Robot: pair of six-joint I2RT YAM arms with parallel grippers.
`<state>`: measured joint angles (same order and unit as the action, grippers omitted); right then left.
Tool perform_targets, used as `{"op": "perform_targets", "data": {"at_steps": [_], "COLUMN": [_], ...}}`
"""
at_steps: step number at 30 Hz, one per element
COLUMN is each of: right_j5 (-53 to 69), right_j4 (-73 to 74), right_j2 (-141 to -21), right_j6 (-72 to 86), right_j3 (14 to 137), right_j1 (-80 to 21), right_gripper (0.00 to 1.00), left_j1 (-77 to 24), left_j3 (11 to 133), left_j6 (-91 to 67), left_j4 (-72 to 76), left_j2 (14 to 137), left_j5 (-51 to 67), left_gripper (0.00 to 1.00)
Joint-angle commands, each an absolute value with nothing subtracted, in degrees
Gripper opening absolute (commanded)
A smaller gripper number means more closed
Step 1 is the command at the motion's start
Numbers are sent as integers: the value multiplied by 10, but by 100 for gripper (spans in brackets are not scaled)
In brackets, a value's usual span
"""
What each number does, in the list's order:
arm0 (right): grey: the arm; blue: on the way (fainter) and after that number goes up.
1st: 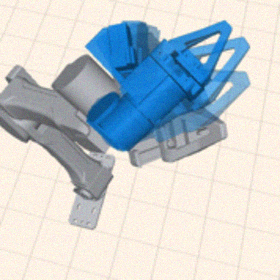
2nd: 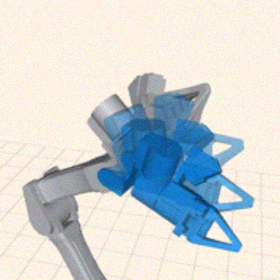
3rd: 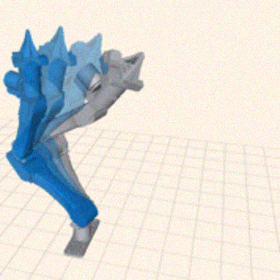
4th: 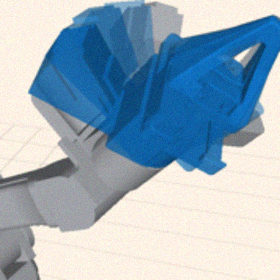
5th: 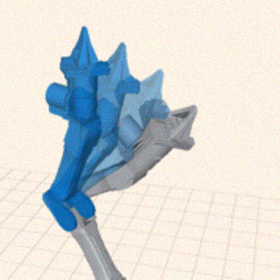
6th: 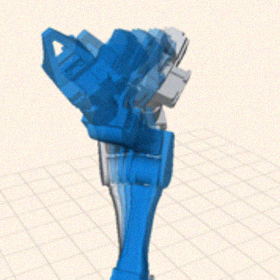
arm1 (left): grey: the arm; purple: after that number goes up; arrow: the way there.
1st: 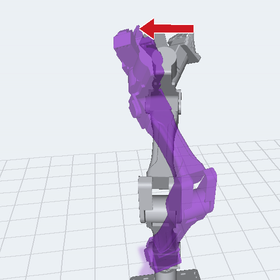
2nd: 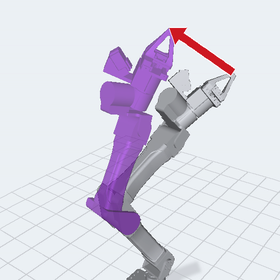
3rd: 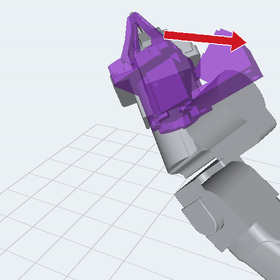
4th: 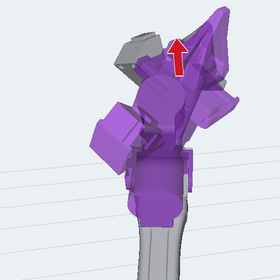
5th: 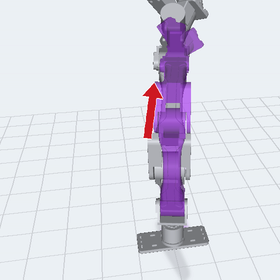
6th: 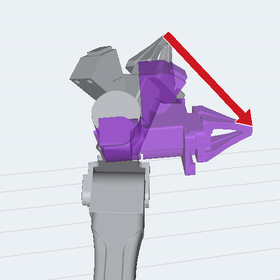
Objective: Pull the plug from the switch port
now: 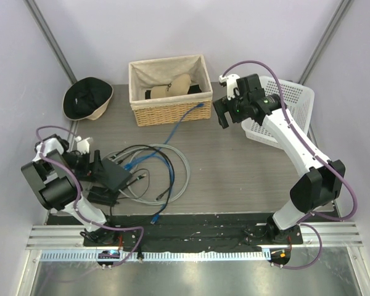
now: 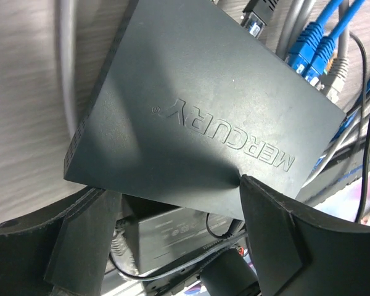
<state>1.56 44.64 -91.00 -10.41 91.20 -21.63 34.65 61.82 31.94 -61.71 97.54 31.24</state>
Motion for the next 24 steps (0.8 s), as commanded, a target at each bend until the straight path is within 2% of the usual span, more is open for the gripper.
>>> {"op": "perform_targets", "data": {"at_steps": [1,8,24], "right_j5": [3,-20,-32], "right_j4": [433,432,422], "right_j2": [-884,-842,-794], "right_j6": [-111,-116,-121], "right_j3": [901,855,817], "right_j1": [-215,-215,-214], "right_gripper": [99,99,100], "left_j1": [280,165,11], "left_j3": [616,669,753], "left_j6": [314,222,35], "left_j4": [-614,-617,-544], "left_j2": [966,983,1080], "left_j5": [339,343,360], "left_gripper": [81,80,79]}}
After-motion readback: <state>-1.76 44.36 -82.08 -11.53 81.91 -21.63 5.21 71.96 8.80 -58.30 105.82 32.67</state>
